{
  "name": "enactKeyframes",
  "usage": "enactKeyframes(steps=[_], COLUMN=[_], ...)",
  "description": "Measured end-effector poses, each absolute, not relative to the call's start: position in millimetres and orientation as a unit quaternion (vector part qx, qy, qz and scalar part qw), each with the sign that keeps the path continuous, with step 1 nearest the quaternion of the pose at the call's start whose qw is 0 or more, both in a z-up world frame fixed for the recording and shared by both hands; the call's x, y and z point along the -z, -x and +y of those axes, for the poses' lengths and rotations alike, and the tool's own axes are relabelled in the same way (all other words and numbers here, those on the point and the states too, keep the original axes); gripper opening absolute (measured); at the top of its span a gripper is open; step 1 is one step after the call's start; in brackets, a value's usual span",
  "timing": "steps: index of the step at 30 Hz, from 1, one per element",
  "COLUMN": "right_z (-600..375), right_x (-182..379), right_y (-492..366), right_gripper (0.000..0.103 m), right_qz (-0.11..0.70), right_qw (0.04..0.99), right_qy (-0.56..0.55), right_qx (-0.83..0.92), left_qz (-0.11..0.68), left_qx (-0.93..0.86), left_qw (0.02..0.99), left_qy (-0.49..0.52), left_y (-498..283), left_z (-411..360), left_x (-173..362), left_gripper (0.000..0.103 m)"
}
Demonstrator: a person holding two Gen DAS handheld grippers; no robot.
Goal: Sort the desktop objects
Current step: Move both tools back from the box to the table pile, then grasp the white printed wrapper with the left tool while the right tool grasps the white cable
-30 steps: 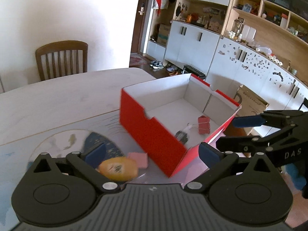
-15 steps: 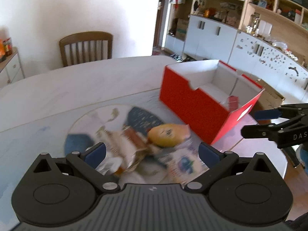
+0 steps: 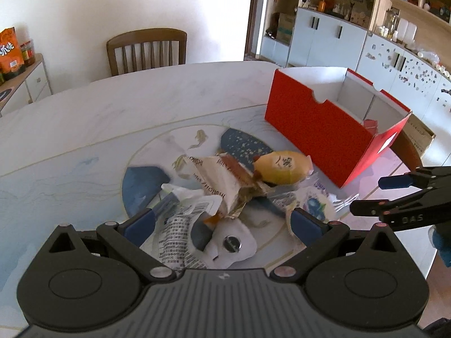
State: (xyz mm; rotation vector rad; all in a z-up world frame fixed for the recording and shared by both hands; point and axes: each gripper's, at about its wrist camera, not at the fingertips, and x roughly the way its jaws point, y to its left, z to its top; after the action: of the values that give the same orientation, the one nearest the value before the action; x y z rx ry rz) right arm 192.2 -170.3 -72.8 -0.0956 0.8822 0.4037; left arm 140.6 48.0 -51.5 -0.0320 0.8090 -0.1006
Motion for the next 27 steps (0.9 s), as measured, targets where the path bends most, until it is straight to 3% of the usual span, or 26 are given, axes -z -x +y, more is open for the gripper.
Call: enactKeyframes(steps=[27], right_z=[-133.3], right_x=[111.0], right_y=[-208.1], right_gripper=[0.088], right_qz=[0.441], right_qw=[0.886], right_qy=[0.039], right_qx=[-0.141], left_qz=[0.425], left_qx=[0.028], left_qw=[0.904], left_qy=[-0.012], left_y=[-140.6], left_z=[50.6], left_x=[72.4], left_gripper=[0.102])
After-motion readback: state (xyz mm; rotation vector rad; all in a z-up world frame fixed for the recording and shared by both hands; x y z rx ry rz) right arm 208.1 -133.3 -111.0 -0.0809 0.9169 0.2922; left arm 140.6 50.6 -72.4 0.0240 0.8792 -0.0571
